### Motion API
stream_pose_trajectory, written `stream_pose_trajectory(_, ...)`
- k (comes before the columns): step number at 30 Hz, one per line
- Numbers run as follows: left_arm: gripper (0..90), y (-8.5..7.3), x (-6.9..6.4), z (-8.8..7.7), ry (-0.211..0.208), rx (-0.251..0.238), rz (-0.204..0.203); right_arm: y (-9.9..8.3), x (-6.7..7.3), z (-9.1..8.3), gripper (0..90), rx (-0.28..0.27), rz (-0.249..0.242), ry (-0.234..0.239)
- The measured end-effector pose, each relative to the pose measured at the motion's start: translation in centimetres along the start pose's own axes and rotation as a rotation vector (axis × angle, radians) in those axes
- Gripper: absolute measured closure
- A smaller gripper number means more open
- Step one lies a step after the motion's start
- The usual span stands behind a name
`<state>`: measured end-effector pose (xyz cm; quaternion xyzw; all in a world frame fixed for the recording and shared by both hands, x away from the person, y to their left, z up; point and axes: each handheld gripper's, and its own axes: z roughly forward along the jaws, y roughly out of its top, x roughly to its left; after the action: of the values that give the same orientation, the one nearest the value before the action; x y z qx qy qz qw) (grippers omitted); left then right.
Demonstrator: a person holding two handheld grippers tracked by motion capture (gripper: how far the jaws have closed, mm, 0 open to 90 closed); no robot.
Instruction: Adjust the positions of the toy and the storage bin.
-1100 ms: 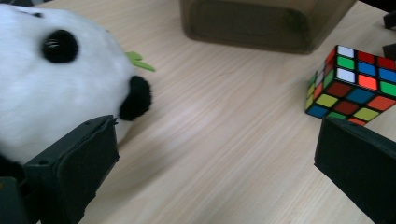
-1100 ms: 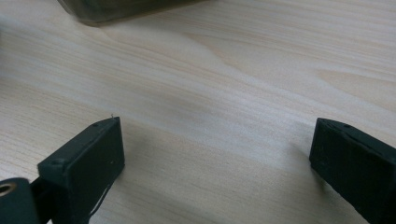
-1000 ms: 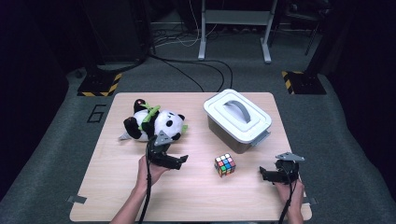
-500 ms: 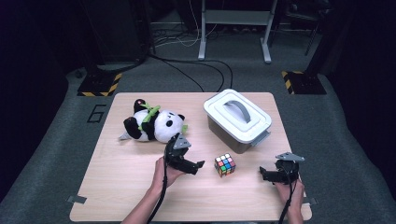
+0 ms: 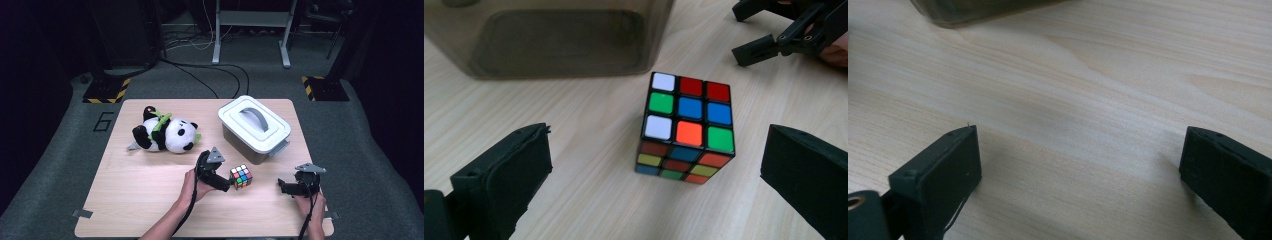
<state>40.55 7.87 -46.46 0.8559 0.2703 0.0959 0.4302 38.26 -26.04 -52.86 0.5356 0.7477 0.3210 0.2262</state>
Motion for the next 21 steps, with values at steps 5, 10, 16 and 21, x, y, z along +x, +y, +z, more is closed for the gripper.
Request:
stream_pose_trajectory(5, 0.0, 0.6, -0.6, 1.2, -0.015, 0.01, 0.02, 0.0, 0.0, 0.0, 2.5, 0.0, 0.0, 0.0)
stream_pose_trajectory(10, 0.0, 1.1, -1.2, 2.7, -0.035, 0.026, 0.029, 0.0, 0.0, 0.0, 2.5, 0.0, 0.0, 0.0)
stream_pose_trajectory(16, 0.0, 1.0, -1.5, 4.0, -0.034, 0.057, 0.041, 0.0, 0.0, 0.0, 2.5, 0.0, 0.0, 0.0)
stream_pose_trajectory(21, 2.6, 0.8, -1.5, 4.8, -0.027, 0.075, 0.049, 0.0, 0.0, 0.0, 2.5, 0.0, 0.0, 0.0)
